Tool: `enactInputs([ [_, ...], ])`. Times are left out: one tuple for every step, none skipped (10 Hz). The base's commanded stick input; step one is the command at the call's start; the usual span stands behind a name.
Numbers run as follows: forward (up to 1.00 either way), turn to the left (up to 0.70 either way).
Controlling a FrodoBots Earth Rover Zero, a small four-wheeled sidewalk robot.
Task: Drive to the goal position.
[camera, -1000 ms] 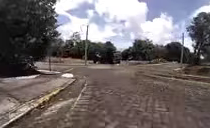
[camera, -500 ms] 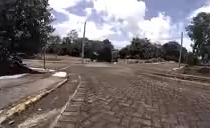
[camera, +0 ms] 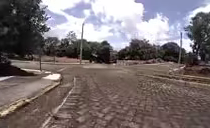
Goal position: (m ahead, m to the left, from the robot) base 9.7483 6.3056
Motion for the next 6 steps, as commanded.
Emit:
enactInputs([
  [1.00,0.00],
  [1.00,0.00],
  [1.00,0.00],
  [1.00,0.00],
  [1.00,0.00],
  [1.00,0.00],
])
